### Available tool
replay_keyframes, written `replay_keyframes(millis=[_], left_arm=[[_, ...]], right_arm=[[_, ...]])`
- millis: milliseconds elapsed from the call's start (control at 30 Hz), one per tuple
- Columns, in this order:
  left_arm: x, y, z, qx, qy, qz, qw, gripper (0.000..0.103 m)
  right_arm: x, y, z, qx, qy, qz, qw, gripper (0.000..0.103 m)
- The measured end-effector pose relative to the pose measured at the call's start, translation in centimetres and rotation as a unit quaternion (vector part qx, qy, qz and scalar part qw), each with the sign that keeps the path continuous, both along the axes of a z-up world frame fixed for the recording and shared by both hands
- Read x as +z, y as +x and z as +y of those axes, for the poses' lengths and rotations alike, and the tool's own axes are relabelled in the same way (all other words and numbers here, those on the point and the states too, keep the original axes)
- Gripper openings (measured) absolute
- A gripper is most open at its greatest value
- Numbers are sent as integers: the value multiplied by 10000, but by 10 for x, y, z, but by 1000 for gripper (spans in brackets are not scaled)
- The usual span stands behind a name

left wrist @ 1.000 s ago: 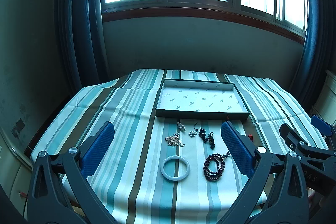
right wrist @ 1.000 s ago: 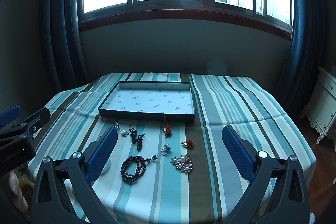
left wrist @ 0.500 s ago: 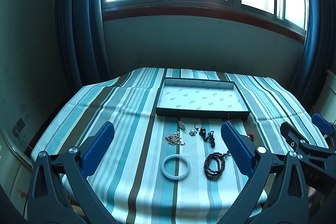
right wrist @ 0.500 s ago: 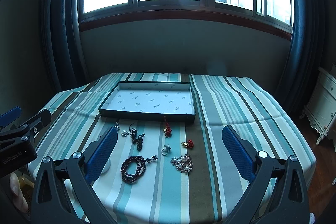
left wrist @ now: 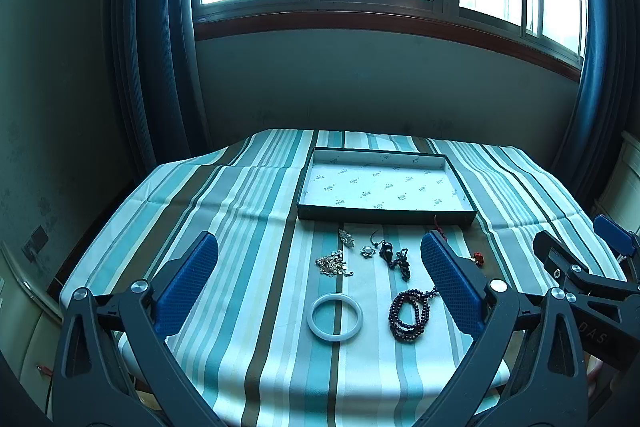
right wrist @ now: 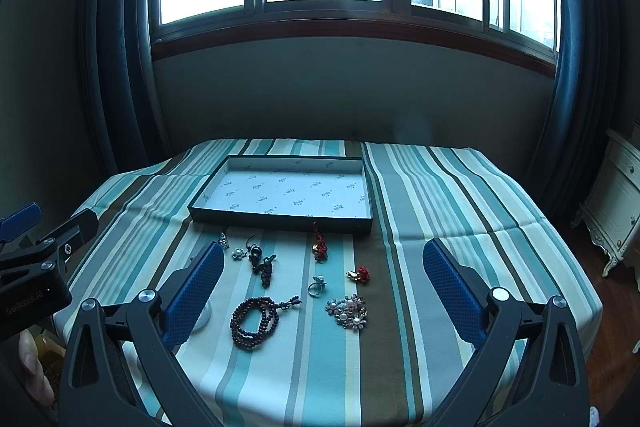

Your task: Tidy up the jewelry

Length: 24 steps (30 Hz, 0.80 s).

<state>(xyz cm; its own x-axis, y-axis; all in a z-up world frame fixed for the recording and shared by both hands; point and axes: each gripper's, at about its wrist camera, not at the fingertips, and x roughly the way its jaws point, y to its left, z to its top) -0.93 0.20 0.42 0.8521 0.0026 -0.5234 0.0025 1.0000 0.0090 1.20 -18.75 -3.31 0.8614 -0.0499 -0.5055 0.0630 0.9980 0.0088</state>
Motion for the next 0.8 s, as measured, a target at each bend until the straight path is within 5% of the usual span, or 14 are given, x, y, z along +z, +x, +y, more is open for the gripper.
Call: replay_keyframes(millis=[800], left_arm=[[-2,0,1,-8,-9,36,10000,101]], right_arm=[[-1,-1,1,0,-9,3,10000,99]])
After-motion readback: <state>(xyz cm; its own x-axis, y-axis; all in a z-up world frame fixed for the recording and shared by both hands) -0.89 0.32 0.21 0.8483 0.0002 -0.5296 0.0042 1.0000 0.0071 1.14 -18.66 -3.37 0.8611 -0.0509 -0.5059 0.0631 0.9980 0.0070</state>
